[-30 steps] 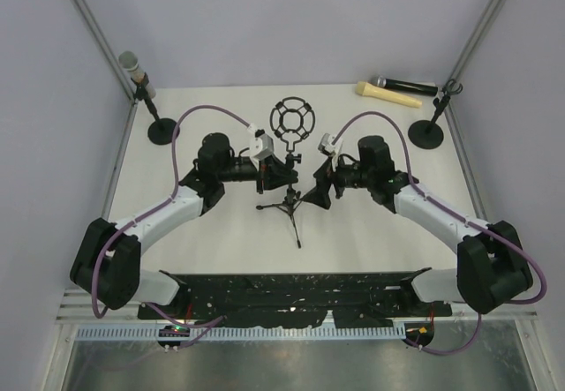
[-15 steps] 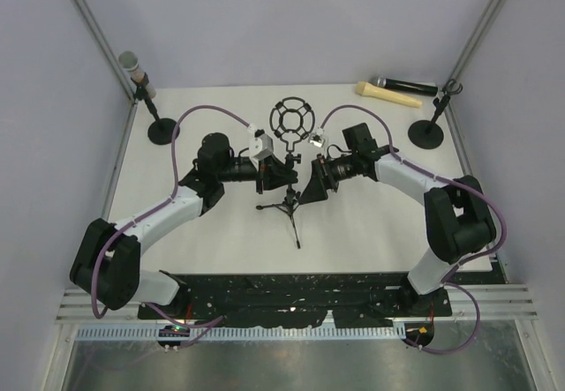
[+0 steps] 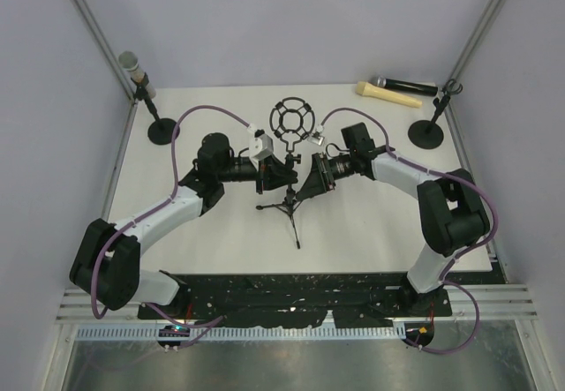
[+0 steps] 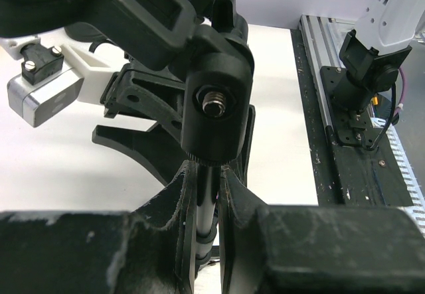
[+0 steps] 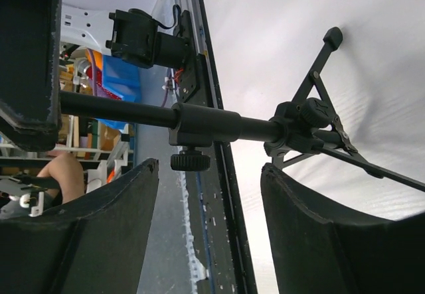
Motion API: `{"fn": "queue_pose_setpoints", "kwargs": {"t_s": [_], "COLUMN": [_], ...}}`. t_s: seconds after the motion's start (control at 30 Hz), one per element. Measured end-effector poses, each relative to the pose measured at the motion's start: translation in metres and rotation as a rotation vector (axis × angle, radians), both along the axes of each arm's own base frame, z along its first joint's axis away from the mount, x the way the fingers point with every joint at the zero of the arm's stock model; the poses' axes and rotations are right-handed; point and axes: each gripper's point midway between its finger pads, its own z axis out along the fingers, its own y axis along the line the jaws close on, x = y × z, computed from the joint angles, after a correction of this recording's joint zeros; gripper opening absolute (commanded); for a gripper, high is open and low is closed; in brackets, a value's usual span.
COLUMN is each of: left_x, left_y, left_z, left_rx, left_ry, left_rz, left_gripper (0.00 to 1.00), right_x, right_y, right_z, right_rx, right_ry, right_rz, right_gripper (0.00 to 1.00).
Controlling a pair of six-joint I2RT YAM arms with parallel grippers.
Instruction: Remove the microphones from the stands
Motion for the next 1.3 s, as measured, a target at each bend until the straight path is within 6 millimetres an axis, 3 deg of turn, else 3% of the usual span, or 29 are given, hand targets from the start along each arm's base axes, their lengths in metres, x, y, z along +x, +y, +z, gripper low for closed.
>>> {"fn": "queue_pose_setpoints", "kwargs": {"t_s": [0.33, 0.6, 0.77, 0.97, 1.0, 1.1, 1.17, 1.2, 1.27, 1.3], "left_x": [0.0, 0.0, 0.0, 0.003, 0.002, 0.002, 0.002, 0.002, 0.002, 0.001], "left_y": [0.0, 0.0, 0.0, 0.0, 0.0, -0.001, -0.001, -0.001, -0.002, -0.002], "left_z": [0.0, 0.0, 0.0, 0.0, 0.0, 0.001, 0.001, 0.001, 0.001, 0.0], "left_rx": [0.0, 0.0, 0.001, 0.001, 0.0, -0.001, -0.002, -0.002, -0.003, -0.002], "left_ry": [-0.001, -0.001, -0.002, -0.023, -0.025, -0.027, -0.028, -0.029, -0.026, -0.023], "left_rz": [0.0, -0.003, -0.002, 0.009, 0.008, 0.006, 0.005, 0.005, 0.002, -0.001], "left_gripper": [0.03, 0.03, 0.03, 0.03, 0.03, 0.03, 0.03, 0.03, 0.03, 0.03], "right_x": [0.001, 0.001, 0.005, 0.011, 0.01, 0.01, 0.01, 0.011, 0.014, 0.016], "right_y": [0.005, 0.004, 0.001, -0.005, -0.006, -0.007, -0.007, -0.007, -0.014, -0.019], "right_z": [0.007, 0.007, 0.008, 0.012, 0.012, 0.014, 0.014, 0.013, 0.008, 0.004], "right_rx": [0.042, 0.047, 0.001, -0.082, -0.089, -0.116, -0.129, -0.14, -0.183, -0.206], "right_ry": [0.062, 0.046, -0.141, -0.504, -0.55, -0.724, -0.835, -0.891, -0.969, -0.987], "right_rz": [0.006, 0.012, -0.001, -0.051, -0.056, -0.072, -0.077, -0.083, -0.108, -0.121], "right_gripper": [0.32, 0.16, 0.14, 0.15, 0.15, 0.31, 0.47, 0.61, 0.77, 0.8]}}
